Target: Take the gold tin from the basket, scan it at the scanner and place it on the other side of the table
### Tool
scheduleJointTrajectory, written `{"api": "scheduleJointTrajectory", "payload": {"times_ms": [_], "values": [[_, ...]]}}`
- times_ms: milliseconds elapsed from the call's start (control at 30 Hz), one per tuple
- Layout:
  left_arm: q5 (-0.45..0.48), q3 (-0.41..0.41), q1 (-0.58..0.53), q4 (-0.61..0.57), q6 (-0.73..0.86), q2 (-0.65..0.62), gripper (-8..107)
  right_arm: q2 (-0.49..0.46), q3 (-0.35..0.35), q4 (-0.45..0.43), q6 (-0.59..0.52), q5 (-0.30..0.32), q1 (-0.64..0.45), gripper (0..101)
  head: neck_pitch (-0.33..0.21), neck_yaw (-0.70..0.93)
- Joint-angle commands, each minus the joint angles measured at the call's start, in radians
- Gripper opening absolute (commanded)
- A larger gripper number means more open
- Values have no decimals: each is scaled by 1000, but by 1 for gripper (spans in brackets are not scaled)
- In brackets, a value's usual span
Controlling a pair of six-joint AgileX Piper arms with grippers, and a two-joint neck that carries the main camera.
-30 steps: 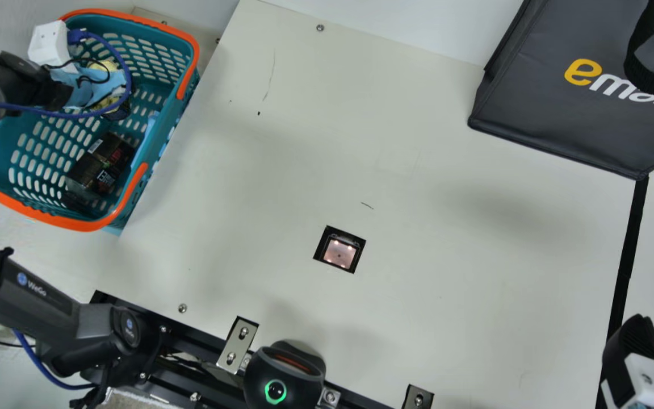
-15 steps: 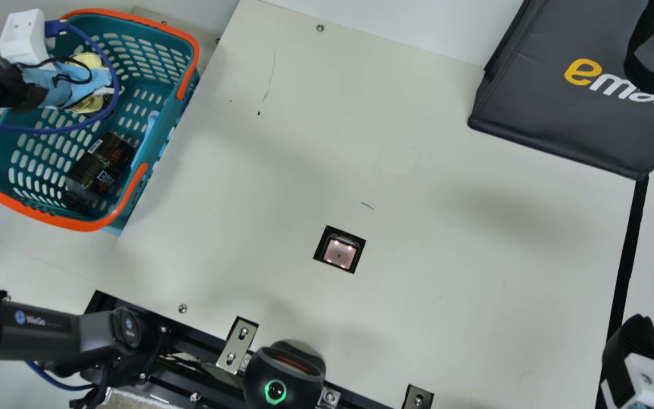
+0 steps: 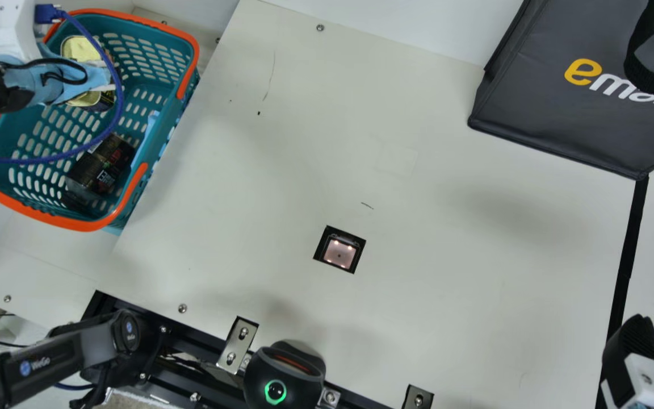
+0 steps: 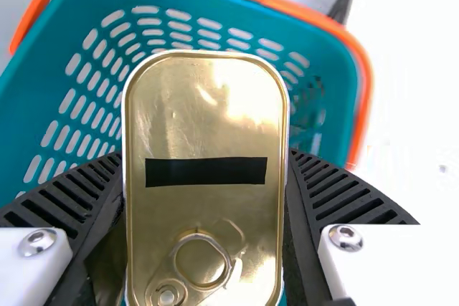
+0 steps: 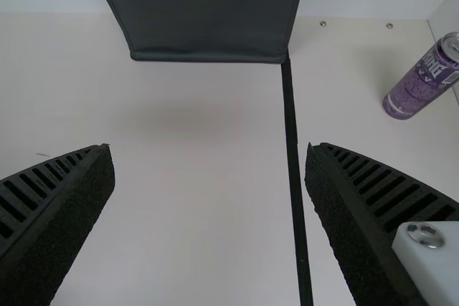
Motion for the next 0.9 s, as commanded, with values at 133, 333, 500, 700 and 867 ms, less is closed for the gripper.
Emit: {"api": "scheduleJointTrajectory", "payload": {"times_ms": [133, 333, 500, 700, 867], "values": [[34, 14, -79, 25, -54, -81, -8, 0, 0, 0, 0, 0, 0, 95, -29, 4], [68, 36, -181, 66, -139, -148, -8, 0, 0, 0, 0, 0, 0, 95, -29, 4], [90, 59, -281, 112, -227, -199, -8, 0, 0, 0, 0, 0, 0, 95, -29, 4], [112, 85, -418, 179, -354, -251, -8, 0, 0, 0, 0, 0, 0, 95, -29, 4], [127, 100, -541, 240, -470, -284, -8, 0, 0, 0, 0, 0, 0, 95, -29, 4]]}}
